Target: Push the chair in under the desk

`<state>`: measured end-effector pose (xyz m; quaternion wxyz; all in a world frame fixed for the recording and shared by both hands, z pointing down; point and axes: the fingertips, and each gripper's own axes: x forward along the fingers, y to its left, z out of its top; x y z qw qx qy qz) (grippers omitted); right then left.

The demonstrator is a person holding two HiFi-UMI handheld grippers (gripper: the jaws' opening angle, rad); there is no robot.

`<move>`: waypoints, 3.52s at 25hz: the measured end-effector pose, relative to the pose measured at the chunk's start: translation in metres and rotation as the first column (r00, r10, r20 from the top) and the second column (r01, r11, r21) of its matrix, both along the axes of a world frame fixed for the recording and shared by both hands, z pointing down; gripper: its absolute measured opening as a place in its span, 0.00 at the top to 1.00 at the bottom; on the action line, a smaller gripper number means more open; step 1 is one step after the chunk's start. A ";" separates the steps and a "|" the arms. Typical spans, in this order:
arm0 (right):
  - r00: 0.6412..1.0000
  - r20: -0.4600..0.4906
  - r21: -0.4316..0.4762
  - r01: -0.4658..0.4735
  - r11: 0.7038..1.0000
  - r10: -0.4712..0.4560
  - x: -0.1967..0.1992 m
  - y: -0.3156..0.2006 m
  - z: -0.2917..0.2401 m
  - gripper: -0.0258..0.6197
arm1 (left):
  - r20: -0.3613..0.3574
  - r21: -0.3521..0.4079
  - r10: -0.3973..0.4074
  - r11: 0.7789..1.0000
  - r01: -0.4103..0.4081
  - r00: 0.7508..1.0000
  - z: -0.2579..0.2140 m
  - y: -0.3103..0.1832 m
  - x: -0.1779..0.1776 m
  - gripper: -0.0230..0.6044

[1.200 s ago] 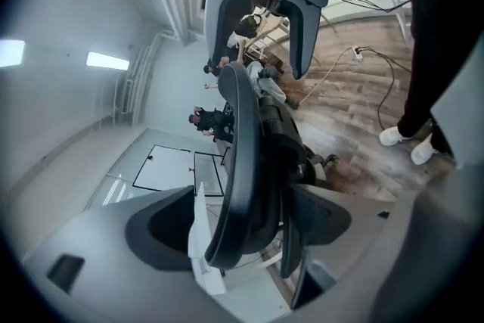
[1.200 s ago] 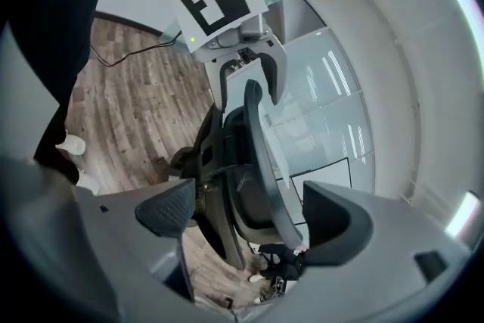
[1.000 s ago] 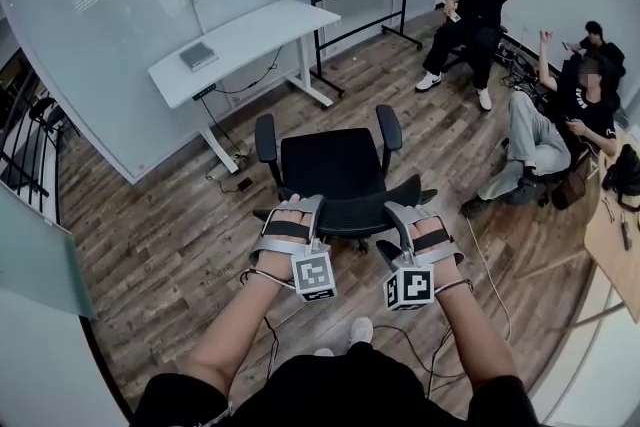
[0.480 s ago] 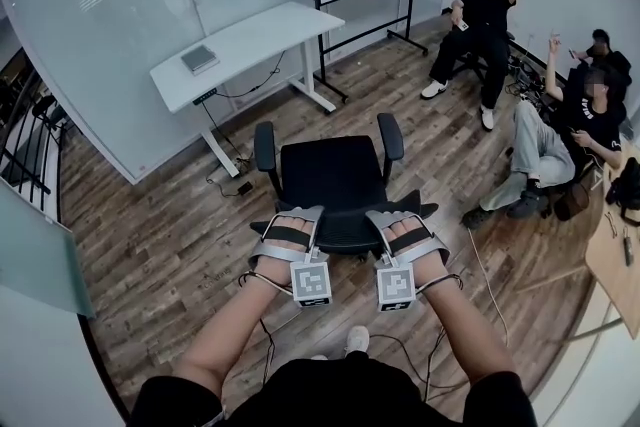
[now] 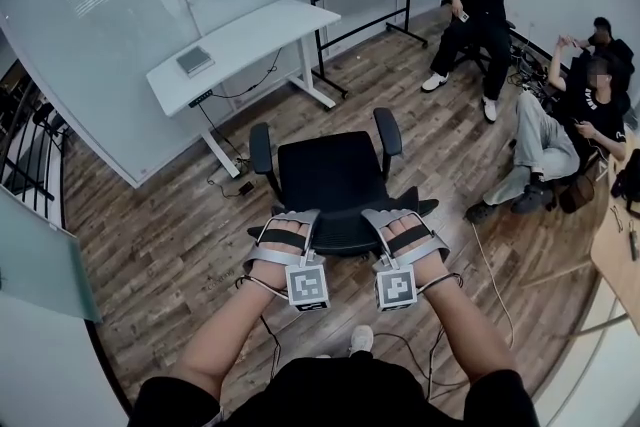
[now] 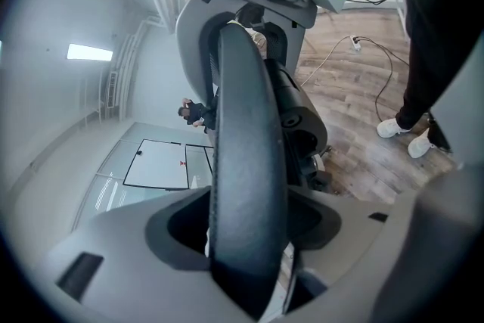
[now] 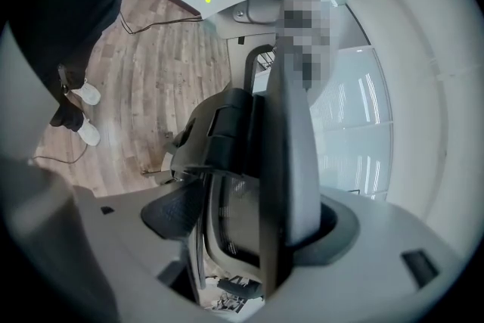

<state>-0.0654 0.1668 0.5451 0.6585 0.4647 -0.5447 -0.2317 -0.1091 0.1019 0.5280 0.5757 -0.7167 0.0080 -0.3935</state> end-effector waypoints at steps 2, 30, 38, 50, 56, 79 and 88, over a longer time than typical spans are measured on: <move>1.000 0.021 0.022 0.013 1.000 -0.014 0.001 -0.003 -0.006 0.41 | 0.011 0.002 -0.007 1.000 0.007 1.000 0.001 0.000 0.004 0.52; 0.999 -0.043 0.021 0.032 0.999 -0.031 0.050 -0.080 0.000 0.47 | -0.057 0.024 -0.077 0.997 0.078 0.995 0.002 -0.075 0.047 0.49; 0.999 0.010 0.021 0.035 0.999 -0.035 0.052 -0.110 -0.009 0.51 | -0.140 -0.026 -0.090 0.996 0.088 0.986 -0.007 -0.104 0.061 0.49; 1.000 0.006 0.018 0.029 0.999 -0.029 0.071 -0.155 -0.005 0.47 | -0.102 0.001 -0.099 0.995 0.099 0.990 -0.005 -0.153 0.078 0.52; 0.998 0.029 0.020 0.063 0.998 -0.063 0.096 -0.165 -0.001 0.45 | 0.065 0.050 -0.143 0.989 0.139 0.988 0.012 -0.161 0.095 0.52; 0.985 -0.067 0.203 0.168 0.965 -0.158 0.177 -0.237 -0.011 0.49 | 0.103 0.061 -0.209 0.977 0.203 0.972 0.020 -0.221 0.160 0.65; 0.980 -0.073 0.217 0.197 0.956 -0.185 0.197 -0.269 -0.015 0.51 | 0.086 0.063 -0.243 0.969 0.238 0.966 0.018 -0.254 0.180 0.65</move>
